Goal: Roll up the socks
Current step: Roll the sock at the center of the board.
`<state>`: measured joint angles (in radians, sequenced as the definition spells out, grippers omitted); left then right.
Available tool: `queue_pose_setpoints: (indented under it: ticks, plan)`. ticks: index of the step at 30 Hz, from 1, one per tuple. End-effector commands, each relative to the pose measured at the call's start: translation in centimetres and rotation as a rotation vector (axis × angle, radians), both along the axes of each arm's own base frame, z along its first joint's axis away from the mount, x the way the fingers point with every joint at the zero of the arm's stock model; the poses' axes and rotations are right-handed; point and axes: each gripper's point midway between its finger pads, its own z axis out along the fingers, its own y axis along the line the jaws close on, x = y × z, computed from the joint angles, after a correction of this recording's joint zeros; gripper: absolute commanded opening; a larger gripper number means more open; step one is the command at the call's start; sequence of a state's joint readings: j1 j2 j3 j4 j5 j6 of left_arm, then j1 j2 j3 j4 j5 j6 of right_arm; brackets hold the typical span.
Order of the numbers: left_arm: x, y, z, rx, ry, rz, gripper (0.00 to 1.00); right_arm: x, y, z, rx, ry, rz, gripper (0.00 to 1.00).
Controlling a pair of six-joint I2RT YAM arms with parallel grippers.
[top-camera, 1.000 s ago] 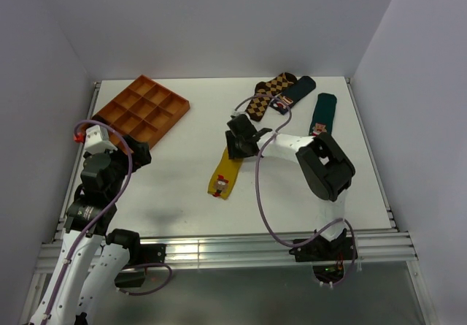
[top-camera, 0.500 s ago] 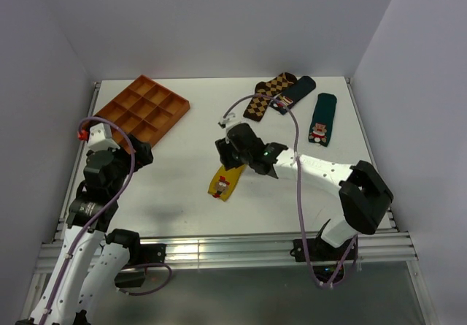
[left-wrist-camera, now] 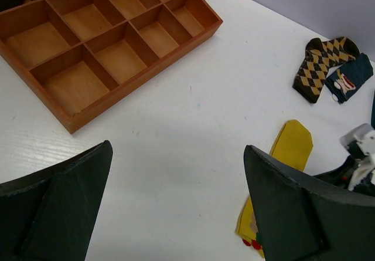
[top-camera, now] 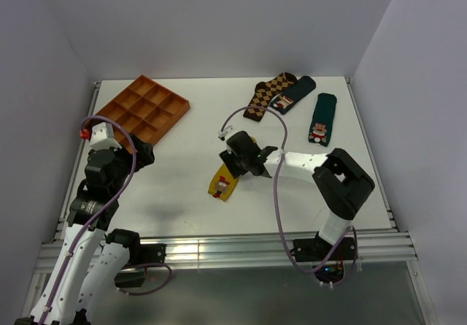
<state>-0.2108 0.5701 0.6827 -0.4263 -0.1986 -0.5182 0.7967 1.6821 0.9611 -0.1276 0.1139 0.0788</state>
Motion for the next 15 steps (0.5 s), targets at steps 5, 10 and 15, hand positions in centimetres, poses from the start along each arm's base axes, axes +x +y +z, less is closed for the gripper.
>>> queue_pose_setpoints:
  ticks: [5,10,15]
  plan:
    - [0.4,-0.1,0.8,-0.01,-0.033,-0.006,0.99,2.9,1.4,-0.7,-0.003,-0.023,0.098,0.6]
    - [0.5,0.0,0.9,-0.007,-0.036,-0.004,0.99,3.8,2.2,-1.9,-0.04,0.006,0.128,0.6]
    - [0.5,0.1,0.9,-0.003,-0.035,0.001,0.99,4.8,2.7,-2.3,-0.058,0.022,0.103,0.59]
